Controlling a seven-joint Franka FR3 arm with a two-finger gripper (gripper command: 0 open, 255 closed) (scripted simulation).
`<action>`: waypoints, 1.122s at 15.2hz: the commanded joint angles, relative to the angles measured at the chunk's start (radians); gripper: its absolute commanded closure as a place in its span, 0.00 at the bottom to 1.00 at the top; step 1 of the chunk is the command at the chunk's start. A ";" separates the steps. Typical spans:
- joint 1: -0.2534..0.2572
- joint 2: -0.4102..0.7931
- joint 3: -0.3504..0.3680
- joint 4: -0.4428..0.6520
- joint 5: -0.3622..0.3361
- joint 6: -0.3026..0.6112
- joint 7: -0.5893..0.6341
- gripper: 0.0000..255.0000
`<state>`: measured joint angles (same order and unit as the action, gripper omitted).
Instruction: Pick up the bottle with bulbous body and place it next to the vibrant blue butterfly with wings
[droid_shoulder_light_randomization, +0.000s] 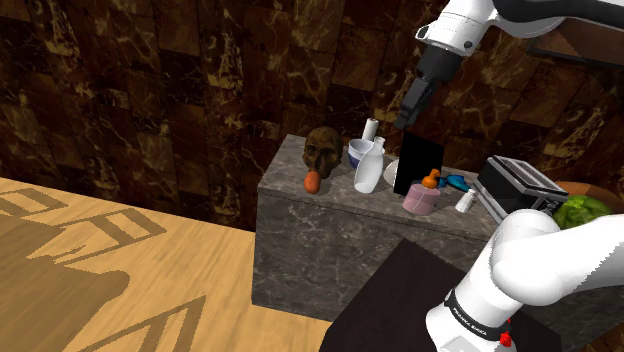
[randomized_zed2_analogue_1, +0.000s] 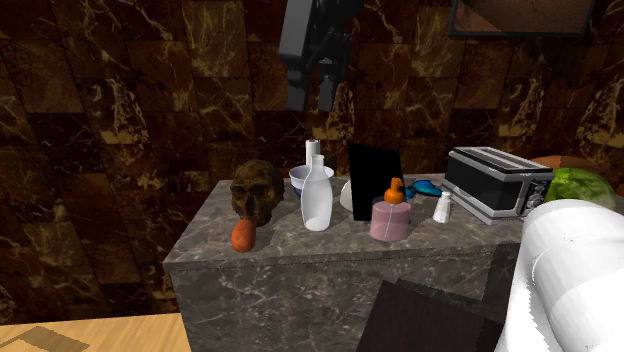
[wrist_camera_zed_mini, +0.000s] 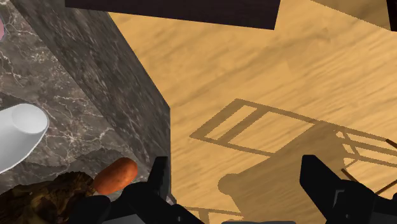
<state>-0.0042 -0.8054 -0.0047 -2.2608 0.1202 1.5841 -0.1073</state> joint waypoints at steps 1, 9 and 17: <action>0.000 0.000 0.000 0.000 0.000 0.000 0.000 0.00; -0.048 0.120 -0.122 -0.040 -0.086 0.147 -0.139 0.00; -0.085 0.301 -0.245 -0.009 -0.138 0.293 -0.273 0.00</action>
<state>-0.0849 -0.5305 -0.2327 -2.2762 -0.0126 1.8578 -0.3608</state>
